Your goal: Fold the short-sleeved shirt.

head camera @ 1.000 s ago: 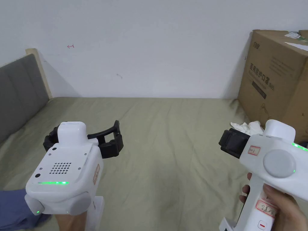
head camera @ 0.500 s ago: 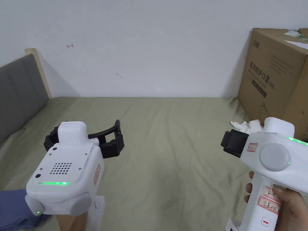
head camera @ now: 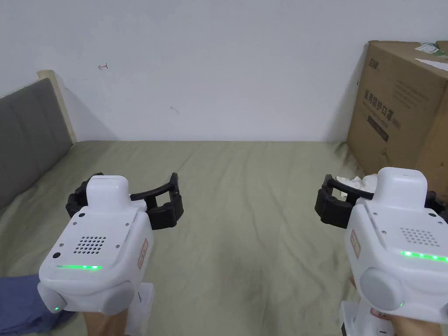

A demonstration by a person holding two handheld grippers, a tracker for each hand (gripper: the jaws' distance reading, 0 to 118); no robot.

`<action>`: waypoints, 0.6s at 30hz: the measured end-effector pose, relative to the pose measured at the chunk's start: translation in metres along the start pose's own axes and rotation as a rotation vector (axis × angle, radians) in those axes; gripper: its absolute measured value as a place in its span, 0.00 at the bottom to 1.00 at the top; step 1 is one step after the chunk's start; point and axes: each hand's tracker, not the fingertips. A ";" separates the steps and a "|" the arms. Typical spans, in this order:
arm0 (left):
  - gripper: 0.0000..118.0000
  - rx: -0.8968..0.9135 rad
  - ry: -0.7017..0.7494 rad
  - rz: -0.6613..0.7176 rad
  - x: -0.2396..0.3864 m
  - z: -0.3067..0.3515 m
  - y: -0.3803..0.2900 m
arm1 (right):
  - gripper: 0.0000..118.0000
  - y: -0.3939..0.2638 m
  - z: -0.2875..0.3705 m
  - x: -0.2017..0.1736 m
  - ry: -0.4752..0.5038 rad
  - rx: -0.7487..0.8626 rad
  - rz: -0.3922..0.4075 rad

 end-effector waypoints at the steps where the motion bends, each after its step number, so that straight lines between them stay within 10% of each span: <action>1: 1.00 0.006 0.006 -0.010 0.001 0.000 0.000 | 1.00 -0.003 0.002 -0.001 -0.004 0.041 0.007; 18: 1.00 0.013 0.005 -0.006 -0.002 0.002 0.000 | 1.00 -0.008 0.006 0.002 0.015 0.090 0.021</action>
